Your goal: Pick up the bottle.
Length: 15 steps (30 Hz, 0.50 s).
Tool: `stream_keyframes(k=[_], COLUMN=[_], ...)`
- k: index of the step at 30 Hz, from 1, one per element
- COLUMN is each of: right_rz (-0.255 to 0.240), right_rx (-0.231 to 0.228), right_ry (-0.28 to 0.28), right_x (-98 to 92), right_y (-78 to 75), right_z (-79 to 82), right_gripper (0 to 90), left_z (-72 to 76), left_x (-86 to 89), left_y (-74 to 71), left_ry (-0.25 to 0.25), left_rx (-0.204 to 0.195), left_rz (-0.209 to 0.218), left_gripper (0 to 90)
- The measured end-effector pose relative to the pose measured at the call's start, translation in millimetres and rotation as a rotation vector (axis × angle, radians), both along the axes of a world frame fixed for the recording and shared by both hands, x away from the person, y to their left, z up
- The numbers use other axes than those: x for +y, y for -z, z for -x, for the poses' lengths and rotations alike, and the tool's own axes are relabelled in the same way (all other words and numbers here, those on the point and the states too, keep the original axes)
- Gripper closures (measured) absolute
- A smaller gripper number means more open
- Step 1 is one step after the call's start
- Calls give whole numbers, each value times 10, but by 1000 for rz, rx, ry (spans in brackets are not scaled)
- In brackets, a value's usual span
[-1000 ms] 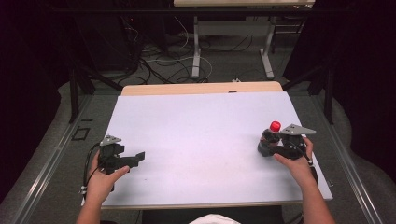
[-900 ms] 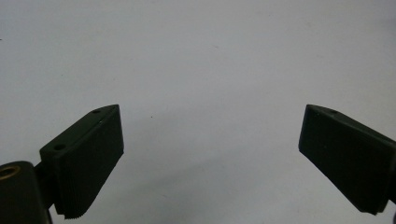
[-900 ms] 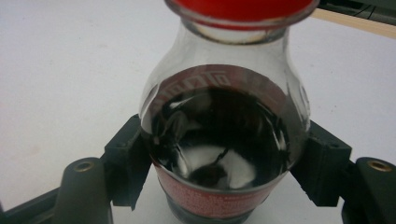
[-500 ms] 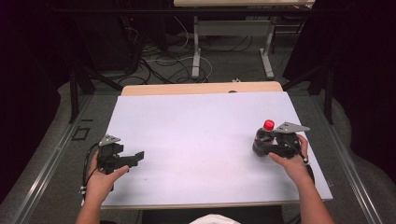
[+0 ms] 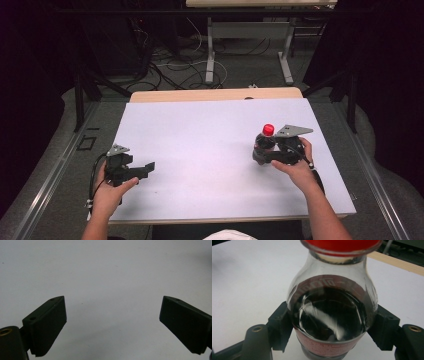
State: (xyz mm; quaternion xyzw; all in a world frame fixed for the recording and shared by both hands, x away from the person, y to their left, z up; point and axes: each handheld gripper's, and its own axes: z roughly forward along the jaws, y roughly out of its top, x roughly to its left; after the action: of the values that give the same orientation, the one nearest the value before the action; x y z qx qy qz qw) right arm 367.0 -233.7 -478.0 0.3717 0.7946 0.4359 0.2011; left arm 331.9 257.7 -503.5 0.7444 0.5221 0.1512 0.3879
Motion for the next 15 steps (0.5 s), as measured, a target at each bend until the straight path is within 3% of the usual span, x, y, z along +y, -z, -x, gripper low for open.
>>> stream_keyframes(k=[5, 15], right_rz=[7, 31], right_rx=[9, 13], right_ry=[-70, -154], right_x=[186, 532], right_y=[-8, 3], right_z=[-11, -76], right_gripper=[293, 294], left_z=[-12, -45], left_x=[-22, -129], left_y=[-3, -40], left_ry=[4, 21], left_rx=[0, -2], left_rz=[-4, -2], left_gripper=[76, 75])
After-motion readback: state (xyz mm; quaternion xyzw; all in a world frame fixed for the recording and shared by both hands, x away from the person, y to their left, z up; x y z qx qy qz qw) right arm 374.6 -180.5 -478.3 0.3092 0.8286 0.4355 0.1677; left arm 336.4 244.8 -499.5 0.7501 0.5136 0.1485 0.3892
